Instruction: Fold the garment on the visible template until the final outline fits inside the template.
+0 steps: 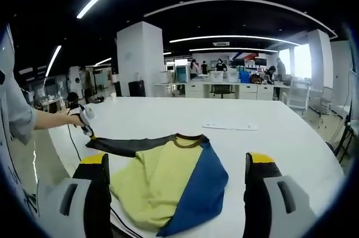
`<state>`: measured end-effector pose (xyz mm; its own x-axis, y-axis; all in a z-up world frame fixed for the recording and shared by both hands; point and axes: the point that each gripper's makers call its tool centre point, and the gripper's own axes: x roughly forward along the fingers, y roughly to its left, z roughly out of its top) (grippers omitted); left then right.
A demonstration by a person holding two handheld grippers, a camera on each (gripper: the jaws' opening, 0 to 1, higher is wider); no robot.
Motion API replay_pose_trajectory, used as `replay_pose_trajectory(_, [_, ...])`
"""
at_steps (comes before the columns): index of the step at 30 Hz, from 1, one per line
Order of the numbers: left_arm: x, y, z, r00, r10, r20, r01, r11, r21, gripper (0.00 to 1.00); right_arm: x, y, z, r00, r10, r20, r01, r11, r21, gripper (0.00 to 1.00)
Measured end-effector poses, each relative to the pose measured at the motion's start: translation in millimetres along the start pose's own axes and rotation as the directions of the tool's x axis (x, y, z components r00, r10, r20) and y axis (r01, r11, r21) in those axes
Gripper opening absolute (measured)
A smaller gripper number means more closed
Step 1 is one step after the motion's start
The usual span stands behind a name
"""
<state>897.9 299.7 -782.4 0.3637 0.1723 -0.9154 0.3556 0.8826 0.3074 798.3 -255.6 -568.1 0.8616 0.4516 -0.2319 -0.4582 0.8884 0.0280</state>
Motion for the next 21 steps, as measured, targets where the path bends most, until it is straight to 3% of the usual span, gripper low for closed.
replay_pose_trajectory(5, [-1,0.2,-1.0,1.000,0.001,0.012,-0.001,1.000,0.000,0.01,-4,-1,-0.9,1.000,-0.009,0.007,0.009,1.000,0.008,1.00])
replay_pose_trajectory(14, [-14,-1.8,-5.4,0.999,0.018,0.038,-0.018,1.000,0.010,0.21,-16,-3,2.2,0.999,-0.023,0.036,0.023,1.000,0.015,1.00])
replay_pose_trajectory(21, [-37,-19.9,3.9,0.990,0.026,0.138,-0.024,1.000,-0.018,0.34,-21,-5,5.3,0.999,0.004,0.054,-0.005,1.000,0.009,1.00])
